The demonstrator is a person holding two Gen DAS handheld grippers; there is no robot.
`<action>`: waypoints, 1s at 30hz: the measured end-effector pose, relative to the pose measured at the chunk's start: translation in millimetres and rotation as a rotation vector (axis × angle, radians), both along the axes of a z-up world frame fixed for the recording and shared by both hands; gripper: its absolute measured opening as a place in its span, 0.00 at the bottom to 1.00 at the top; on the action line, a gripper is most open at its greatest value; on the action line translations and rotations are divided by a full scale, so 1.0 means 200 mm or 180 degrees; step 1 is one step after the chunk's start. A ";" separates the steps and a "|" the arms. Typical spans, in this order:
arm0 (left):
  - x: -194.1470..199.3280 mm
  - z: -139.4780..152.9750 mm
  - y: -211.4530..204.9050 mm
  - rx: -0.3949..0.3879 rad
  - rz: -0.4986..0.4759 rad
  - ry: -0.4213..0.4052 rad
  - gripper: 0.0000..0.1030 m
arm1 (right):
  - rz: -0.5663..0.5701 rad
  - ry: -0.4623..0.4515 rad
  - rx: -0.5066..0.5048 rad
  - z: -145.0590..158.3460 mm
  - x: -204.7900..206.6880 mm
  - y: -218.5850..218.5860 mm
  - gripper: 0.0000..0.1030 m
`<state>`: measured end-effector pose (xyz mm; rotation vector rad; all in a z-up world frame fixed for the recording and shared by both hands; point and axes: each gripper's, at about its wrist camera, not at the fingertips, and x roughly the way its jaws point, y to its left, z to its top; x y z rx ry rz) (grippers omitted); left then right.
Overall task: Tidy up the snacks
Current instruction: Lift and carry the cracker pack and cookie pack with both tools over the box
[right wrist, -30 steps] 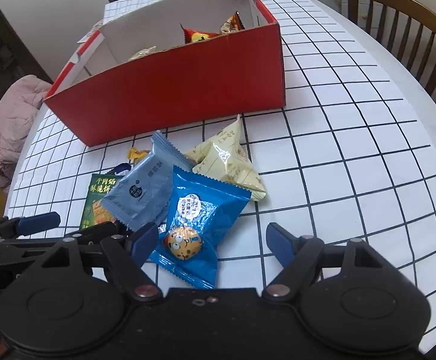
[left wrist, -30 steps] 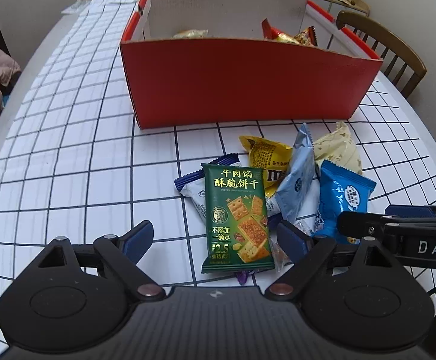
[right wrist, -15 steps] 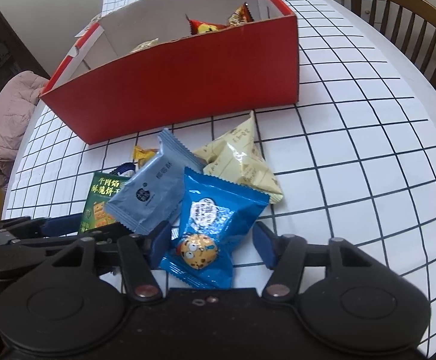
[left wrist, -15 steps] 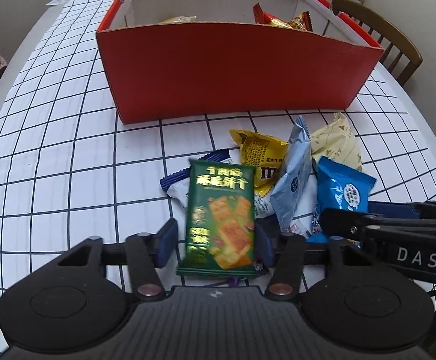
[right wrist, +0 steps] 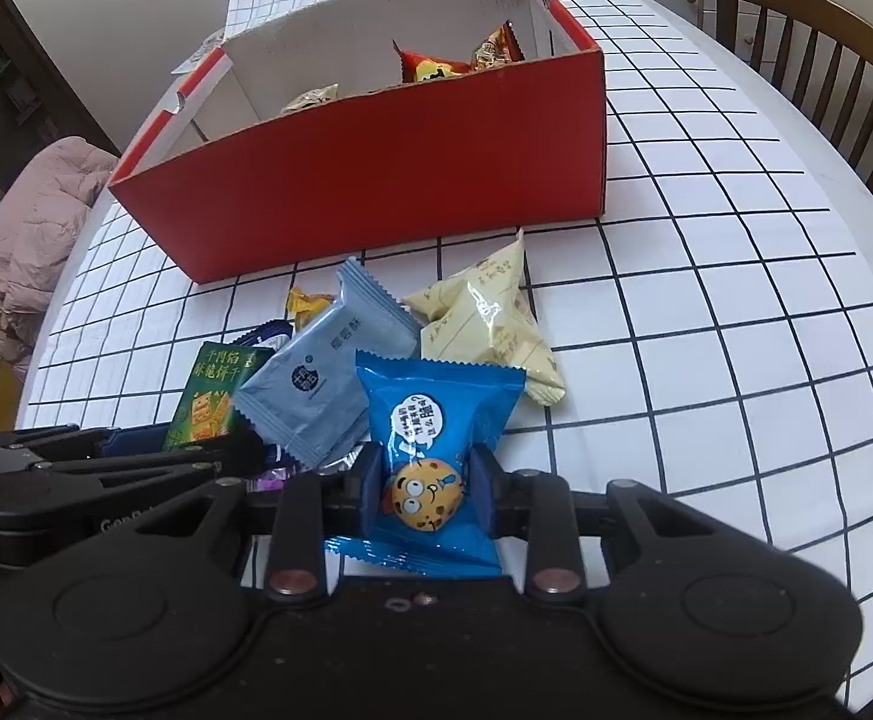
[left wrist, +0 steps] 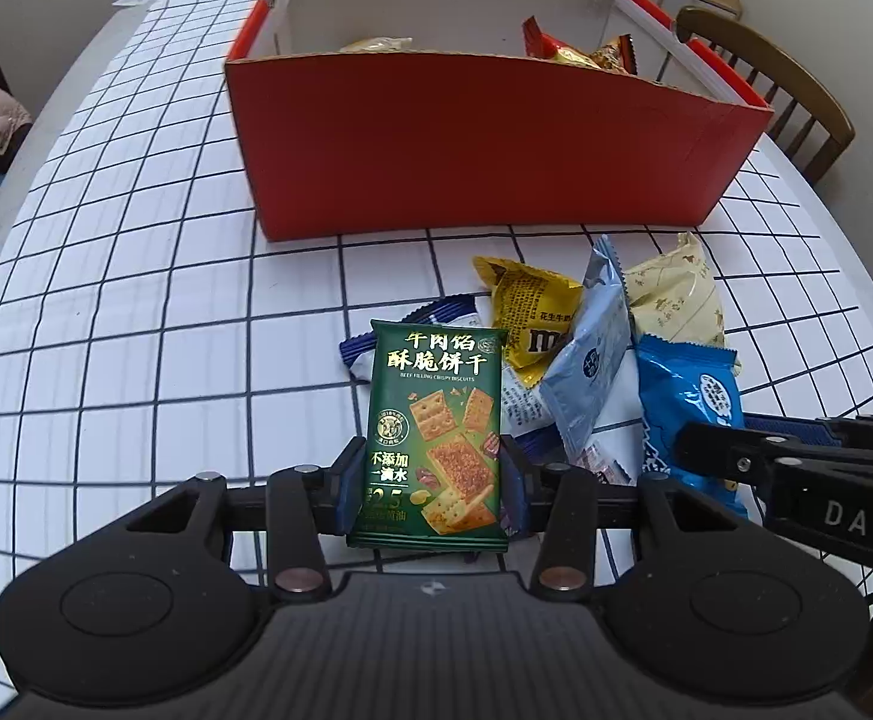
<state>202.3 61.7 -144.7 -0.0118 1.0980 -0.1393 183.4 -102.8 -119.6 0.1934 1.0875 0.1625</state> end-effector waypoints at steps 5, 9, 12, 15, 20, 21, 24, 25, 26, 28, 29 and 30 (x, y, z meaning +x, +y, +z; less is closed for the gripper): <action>-0.05 0.02 0.01 -0.0018 0.0107 0.0018 0.42 | 0.0037 -0.0055 0.0025 0.03 -0.03 0.00 0.28; -0.08 0.05 0.03 -0.0028 0.0182 -0.0008 0.42 | 0.0087 -0.0105 0.0046 0.06 -0.07 -0.01 0.28; -0.11 0.08 0.04 -0.0036 0.0240 -0.0012 0.42 | 0.0114 -0.0127 0.0033 0.08 -0.09 -0.02 0.28; -0.13 0.11 0.05 -0.0044 0.0303 0.0002 0.42 | 0.0136 -0.0134 0.0055 0.10 -0.12 -0.02 0.28; -0.19 0.19 0.02 -0.0011 0.0324 -0.0055 0.42 | 0.0213 -0.0209 0.0084 0.16 -0.15 -0.02 0.28; -0.20 0.21 0.02 -0.0013 0.0327 -0.0068 0.42 | 0.0229 -0.0232 0.0088 0.18 -0.16 -0.02 0.28; -0.23 0.28 0.00 -0.0009 0.0335 -0.0142 0.42 | 0.0271 -0.0318 0.0099 0.24 -0.17 -0.02 0.28; -0.23 0.30 0.00 -0.0016 0.0344 -0.0162 0.42 | 0.0279 -0.0358 0.0092 0.26 -0.18 -0.01 0.28; -0.24 0.33 0.00 -0.0037 0.0352 -0.0182 0.42 | 0.0286 -0.0398 0.0086 0.28 -0.18 -0.02 0.28; -0.25 0.37 0.00 -0.0068 0.0371 -0.0232 0.42 | 0.0295 -0.0456 0.0109 0.31 -0.18 -0.02 0.28; -0.25 0.40 0.00 -0.0071 0.0376 -0.0255 0.42 | 0.0295 -0.0477 0.0127 0.33 -0.18 -0.03 0.28; -0.25 0.42 0.00 -0.0075 0.0381 -0.0275 0.42 | 0.0296 -0.0504 0.0139 0.35 -0.18 -0.03 0.28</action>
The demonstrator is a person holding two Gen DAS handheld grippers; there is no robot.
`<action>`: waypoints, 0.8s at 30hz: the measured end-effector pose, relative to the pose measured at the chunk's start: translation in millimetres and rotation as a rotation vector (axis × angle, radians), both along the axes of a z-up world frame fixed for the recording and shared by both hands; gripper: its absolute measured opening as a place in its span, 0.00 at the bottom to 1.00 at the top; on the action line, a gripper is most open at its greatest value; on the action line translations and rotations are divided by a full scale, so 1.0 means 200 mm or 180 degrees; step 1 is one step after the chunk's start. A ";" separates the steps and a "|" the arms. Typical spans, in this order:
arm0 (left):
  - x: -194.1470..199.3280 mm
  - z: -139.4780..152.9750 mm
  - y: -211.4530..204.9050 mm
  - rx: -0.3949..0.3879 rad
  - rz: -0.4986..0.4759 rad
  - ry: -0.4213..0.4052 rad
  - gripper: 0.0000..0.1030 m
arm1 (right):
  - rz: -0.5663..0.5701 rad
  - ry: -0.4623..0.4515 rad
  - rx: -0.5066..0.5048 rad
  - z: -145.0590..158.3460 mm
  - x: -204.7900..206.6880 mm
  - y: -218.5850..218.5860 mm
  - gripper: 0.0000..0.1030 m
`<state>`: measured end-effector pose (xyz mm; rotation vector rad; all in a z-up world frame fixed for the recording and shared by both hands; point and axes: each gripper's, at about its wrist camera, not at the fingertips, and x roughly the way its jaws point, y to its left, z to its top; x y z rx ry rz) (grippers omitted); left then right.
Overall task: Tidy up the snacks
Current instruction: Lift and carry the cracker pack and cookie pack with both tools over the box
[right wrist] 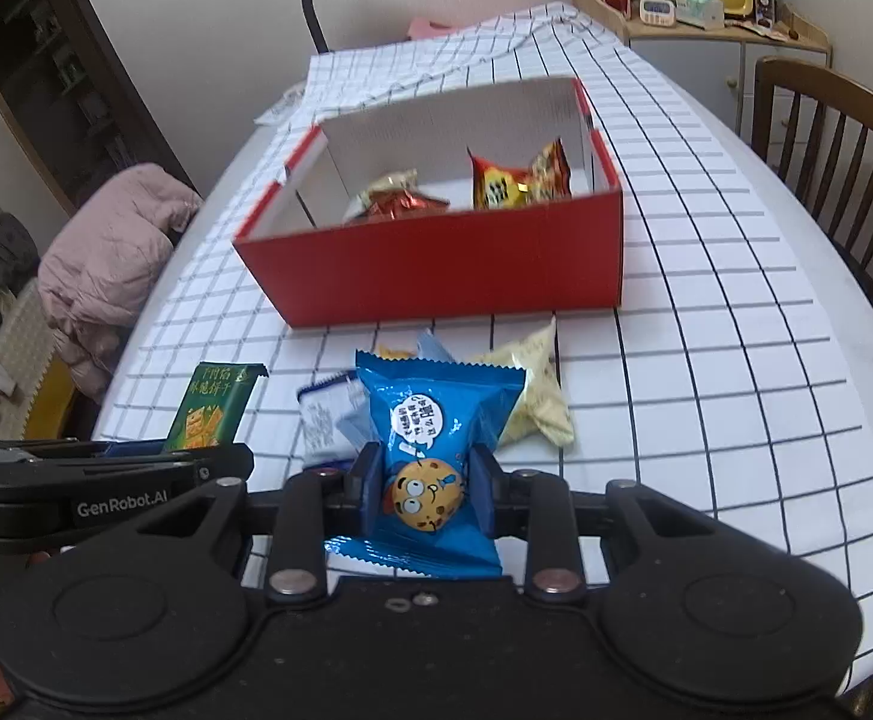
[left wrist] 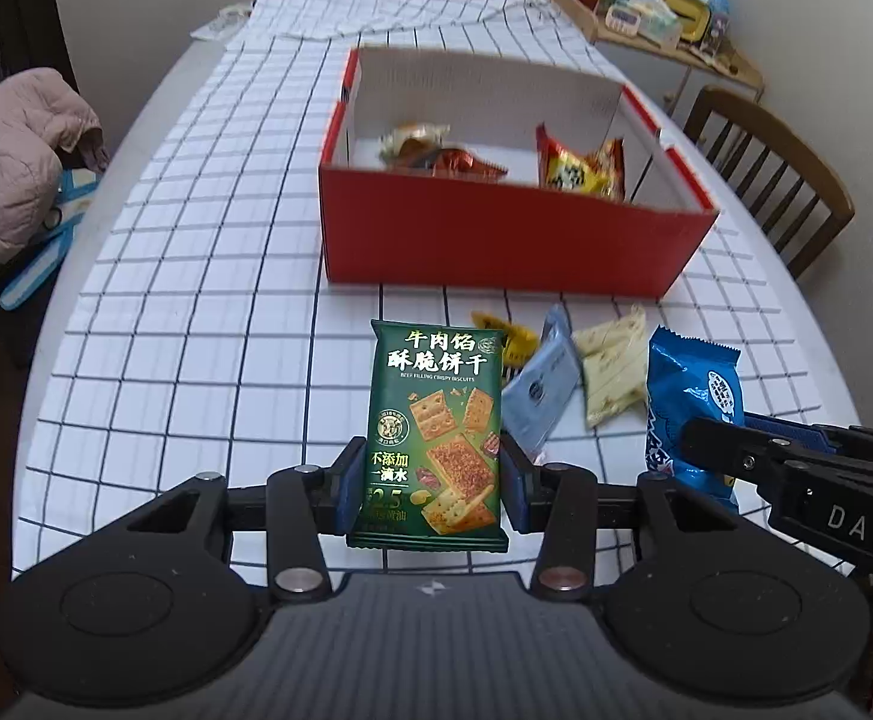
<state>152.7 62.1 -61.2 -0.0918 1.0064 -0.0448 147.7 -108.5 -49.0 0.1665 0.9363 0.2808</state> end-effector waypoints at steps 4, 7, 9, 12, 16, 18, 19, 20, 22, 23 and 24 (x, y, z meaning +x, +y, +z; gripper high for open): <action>0.01 0.09 0.00 -0.0029 0.0027 -0.0078 0.42 | 0.0017 -0.0141 -0.0001 0.08 0.02 -0.01 0.28; 0.04 0.15 -0.01 -0.0031 0.0018 -0.0157 0.42 | 0.0041 -0.0240 -0.0005 0.15 0.04 -0.01 0.28; 0.06 0.19 -0.01 -0.0043 0.0001 -0.0196 0.43 | 0.0061 -0.0305 -0.0021 0.19 0.07 -0.01 0.28; 0.09 0.24 -0.02 -0.0046 -0.0035 -0.0267 0.43 | 0.0082 -0.0393 -0.0043 0.25 0.11 0.00 0.28; 0.16 0.30 -0.02 -0.0042 -0.0062 -0.0350 0.43 | 0.0101 -0.0501 -0.0094 0.30 0.17 0.01 0.28; 0.19 0.32 -0.02 -0.0028 -0.0065 -0.0381 0.43 | 0.0102 -0.0544 -0.0121 0.33 0.21 0.02 0.28; 0.21 0.34 -0.02 -0.0020 -0.0067 -0.0400 0.43 | 0.0102 -0.0564 -0.0130 0.34 0.23 0.02 0.28; 0.23 0.35 -0.02 -0.0012 -0.0071 -0.0417 0.43 | 0.0103 -0.0581 -0.0140 0.34 0.25 0.02 0.28; 0.27 0.37 -0.02 0.0010 -0.0077 -0.0449 0.43 | 0.0092 -0.0600 -0.0160 0.36 0.29 0.02 0.28; 0.29 0.37 -0.02 0.0014 -0.0082 -0.0459 0.43 | 0.0087 -0.0602 -0.0166 0.36 0.32 0.02 0.28; 0.32 0.38 -0.01 0.0015 -0.0089 -0.0463 0.43 | 0.0080 -0.0603 -0.0169 0.36 0.34 0.03 0.28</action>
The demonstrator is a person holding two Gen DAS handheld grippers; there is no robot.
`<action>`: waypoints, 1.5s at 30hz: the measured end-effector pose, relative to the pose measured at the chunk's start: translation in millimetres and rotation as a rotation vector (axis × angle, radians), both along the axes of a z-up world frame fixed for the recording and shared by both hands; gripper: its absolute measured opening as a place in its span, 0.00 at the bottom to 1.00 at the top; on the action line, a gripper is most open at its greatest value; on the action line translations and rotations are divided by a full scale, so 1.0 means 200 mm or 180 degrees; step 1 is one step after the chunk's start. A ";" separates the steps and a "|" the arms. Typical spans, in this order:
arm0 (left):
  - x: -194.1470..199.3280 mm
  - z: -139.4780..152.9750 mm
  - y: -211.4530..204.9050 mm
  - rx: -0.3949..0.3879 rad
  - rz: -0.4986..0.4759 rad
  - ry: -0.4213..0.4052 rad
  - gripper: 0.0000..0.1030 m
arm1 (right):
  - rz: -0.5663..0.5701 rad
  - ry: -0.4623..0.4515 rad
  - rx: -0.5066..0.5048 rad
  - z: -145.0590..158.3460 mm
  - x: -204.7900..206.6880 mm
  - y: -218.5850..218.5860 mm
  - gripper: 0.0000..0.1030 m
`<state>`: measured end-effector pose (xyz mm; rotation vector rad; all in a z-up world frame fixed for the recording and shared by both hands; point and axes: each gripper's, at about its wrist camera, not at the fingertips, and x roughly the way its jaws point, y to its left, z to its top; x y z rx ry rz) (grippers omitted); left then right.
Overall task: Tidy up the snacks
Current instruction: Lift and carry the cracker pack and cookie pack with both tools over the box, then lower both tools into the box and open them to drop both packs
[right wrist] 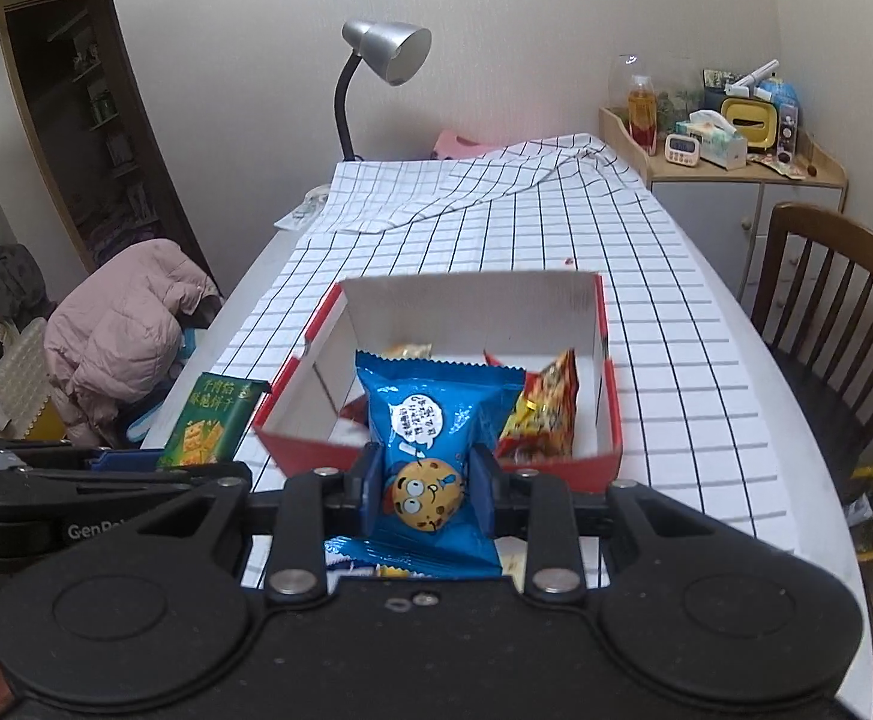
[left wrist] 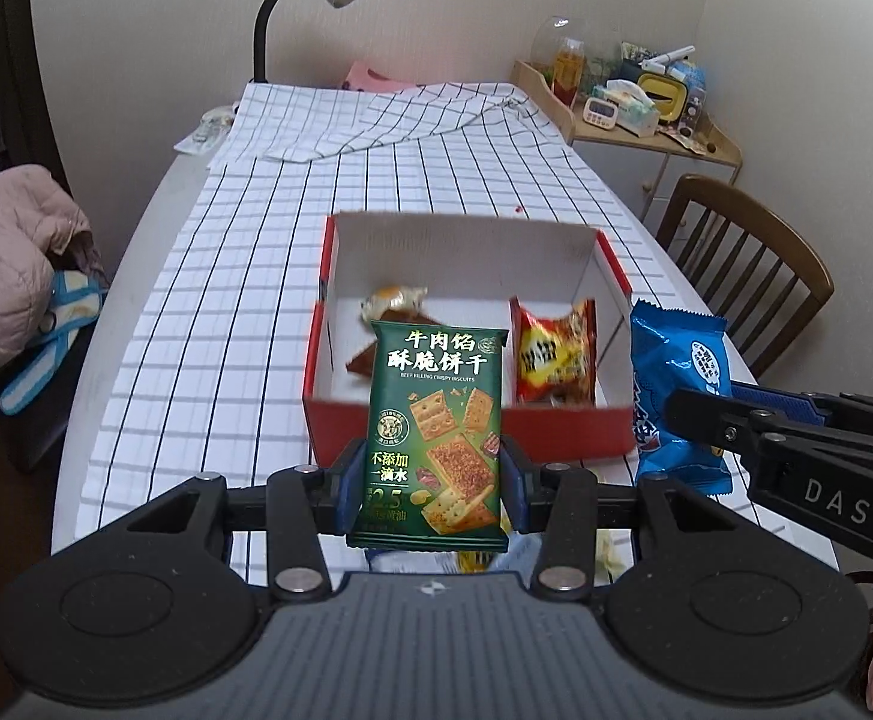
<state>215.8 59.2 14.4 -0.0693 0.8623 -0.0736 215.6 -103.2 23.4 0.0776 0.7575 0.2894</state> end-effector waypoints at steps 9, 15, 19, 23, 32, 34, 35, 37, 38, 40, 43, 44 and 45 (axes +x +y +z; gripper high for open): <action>0.23 0.01 0.02 0.0064 -0.0035 0.0005 0.43 | -0.0020 -0.0016 -0.0099 -0.01 0.20 0.04 0.28; 0.42 -0.02 0.04 0.0086 -0.0060 0.0085 0.43 | -0.0047 0.0015 -0.0194 -0.04 0.37 0.07 0.28; 0.54 -0.06 0.06 0.0115 -0.0078 0.0131 0.43 | -0.0072 0.0084 -0.0246 -0.09 0.47 0.09 0.28; 0.65 -0.12 0.07 0.0117 -0.0107 0.0217 0.43 | -0.0118 0.0174 -0.0272 -0.14 0.57 0.10 0.28; 0.85 -0.29 0.07 0.0115 -0.0167 0.0422 0.43 | -0.0116 0.0451 -0.0381 -0.31 0.75 0.13 0.28; 0.89 -0.33 0.07 0.0143 -0.0181 0.0470 0.43 | -0.0118 0.0506 -0.0411 -0.36 0.78 0.14 0.28; 0.90 -0.35 0.06 0.0158 -0.0188 0.0494 0.43 | -0.0114 0.0530 -0.0419 -0.37 0.79 0.14 0.28; 0.93 -0.39 0.06 0.0172 -0.0197 0.0535 0.43 | -0.0112 0.0559 -0.0456 -0.41 0.82 0.15 0.28; 0.95 -0.40 0.06 0.0170 -0.0202 0.0559 0.43 | -0.0107 0.0567 -0.0474 -0.42 0.83 0.16 0.28; 0.97 -0.44 0.06 0.0168 -0.0204 0.0606 0.43 | -0.0088 0.0587 -0.0494 -0.44 0.85 0.17 0.28; 0.99 -0.47 0.06 0.0195 -0.0220 0.0635 0.43 | -0.0055 0.0628 -0.0530 -0.47 0.87 0.19 0.28; 1.00 -0.48 0.05 0.0200 -0.0224 0.0639 0.43 | -0.0044 0.0637 -0.0541 -0.48 0.88 0.19 0.28; 1.00 -0.49 0.05 0.0203 -0.0229 0.0644 0.43 | -0.0031 0.0644 -0.0553 -0.49 0.88 0.20 0.28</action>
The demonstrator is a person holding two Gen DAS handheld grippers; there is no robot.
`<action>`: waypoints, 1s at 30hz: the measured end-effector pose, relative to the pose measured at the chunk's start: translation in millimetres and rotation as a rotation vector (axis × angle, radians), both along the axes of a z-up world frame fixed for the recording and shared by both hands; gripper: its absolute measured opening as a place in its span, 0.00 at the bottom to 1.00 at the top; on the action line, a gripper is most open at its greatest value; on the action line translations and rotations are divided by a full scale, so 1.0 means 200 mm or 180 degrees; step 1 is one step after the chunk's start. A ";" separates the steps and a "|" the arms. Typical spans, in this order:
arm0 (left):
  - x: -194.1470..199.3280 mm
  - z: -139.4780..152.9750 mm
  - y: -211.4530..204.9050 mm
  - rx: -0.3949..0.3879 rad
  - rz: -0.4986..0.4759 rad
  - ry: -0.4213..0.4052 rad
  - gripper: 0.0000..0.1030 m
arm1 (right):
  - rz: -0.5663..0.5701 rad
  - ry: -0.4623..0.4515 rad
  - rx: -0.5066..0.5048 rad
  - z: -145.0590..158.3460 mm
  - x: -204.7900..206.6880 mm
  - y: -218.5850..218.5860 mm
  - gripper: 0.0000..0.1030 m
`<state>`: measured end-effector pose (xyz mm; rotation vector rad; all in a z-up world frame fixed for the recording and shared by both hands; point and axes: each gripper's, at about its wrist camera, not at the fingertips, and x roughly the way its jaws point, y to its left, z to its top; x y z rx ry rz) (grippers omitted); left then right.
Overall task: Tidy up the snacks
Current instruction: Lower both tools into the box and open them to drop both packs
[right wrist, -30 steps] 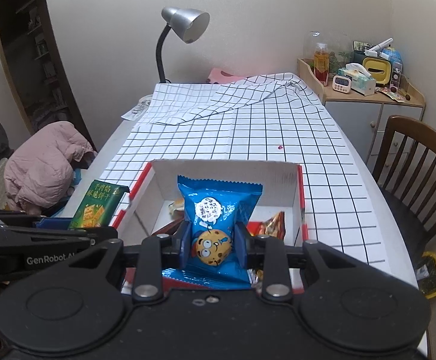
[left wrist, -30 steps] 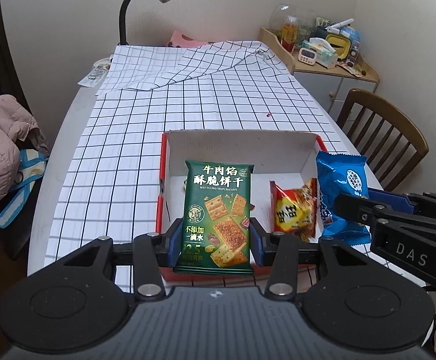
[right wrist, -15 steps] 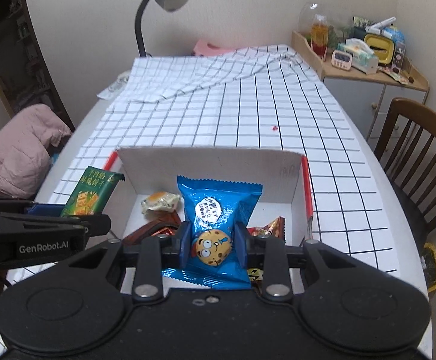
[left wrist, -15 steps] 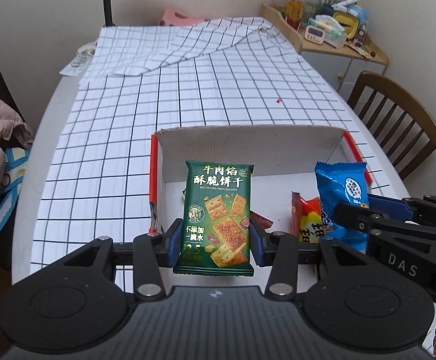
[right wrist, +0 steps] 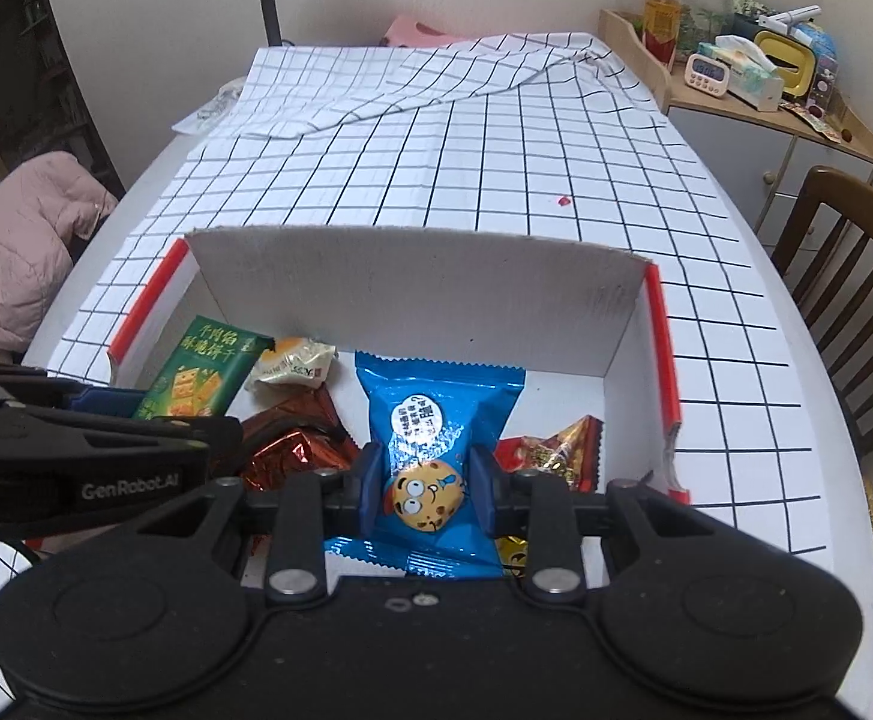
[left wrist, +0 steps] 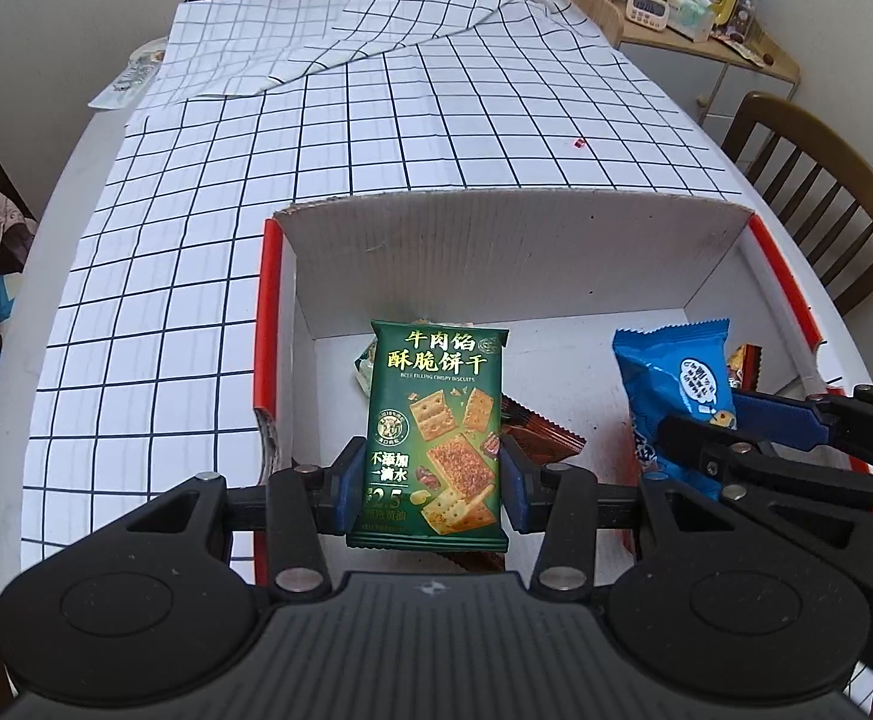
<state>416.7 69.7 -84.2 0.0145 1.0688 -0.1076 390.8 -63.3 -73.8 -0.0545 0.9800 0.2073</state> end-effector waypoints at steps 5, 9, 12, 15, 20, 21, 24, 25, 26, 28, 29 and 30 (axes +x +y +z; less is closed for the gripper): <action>0.03 -0.04 0.00 0.0030 0.0001 0.0043 0.43 | 0.0089 0.0026 -0.0082 -0.03 0.02 0.04 0.29; 0.04 -0.06 -0.02 0.0098 -0.0060 0.0025 0.43 | 0.0131 0.0041 -0.0118 -0.04 0.03 0.06 0.30; 0.04 -0.07 -0.03 0.0165 -0.0076 -0.0004 0.43 | 0.0116 0.0044 -0.0153 -0.05 0.03 0.07 0.31; 0.04 -0.07 -0.03 0.0173 -0.0072 -0.0015 0.43 | 0.0095 0.0061 -0.0145 -0.05 0.03 0.07 0.33; 0.03 -0.06 -0.03 0.0143 -0.0059 -0.0018 0.43 | 0.0076 0.0051 -0.0119 -0.05 0.02 0.05 0.37; 0.03 -0.06 -0.02 0.0135 -0.0049 -0.0013 0.43 | 0.0075 0.0047 -0.0115 -0.04 0.02 0.05 0.39; 0.02 -0.05 -0.02 0.0149 -0.0031 -0.0005 0.44 | 0.0054 0.0060 -0.0056 -0.04 0.00 0.03 0.43; 0.02 -0.05 -0.02 0.0148 -0.0028 -0.0009 0.44 | 0.0046 0.0052 -0.0047 -0.03 -0.01 0.03 0.43; 0.01 -0.04 -0.02 0.0142 -0.0025 -0.0015 0.44 | 0.0045 0.0036 -0.0052 -0.02 -0.02 0.03 0.44; -0.01 -0.03 -0.02 0.0138 -0.0015 -0.0030 0.47 | 0.0048 0.0022 -0.0039 -0.01 -0.03 0.02 0.45; -0.02 -0.02 -0.02 0.0131 -0.0010 -0.0044 0.48 | 0.0042 0.0014 -0.0029 0.00 -0.04 0.02 0.46; -0.03 -0.01 -0.02 0.0120 -0.0003 -0.0056 0.48 | 0.0038 0.0003 -0.0017 0.01 -0.05 0.01 0.47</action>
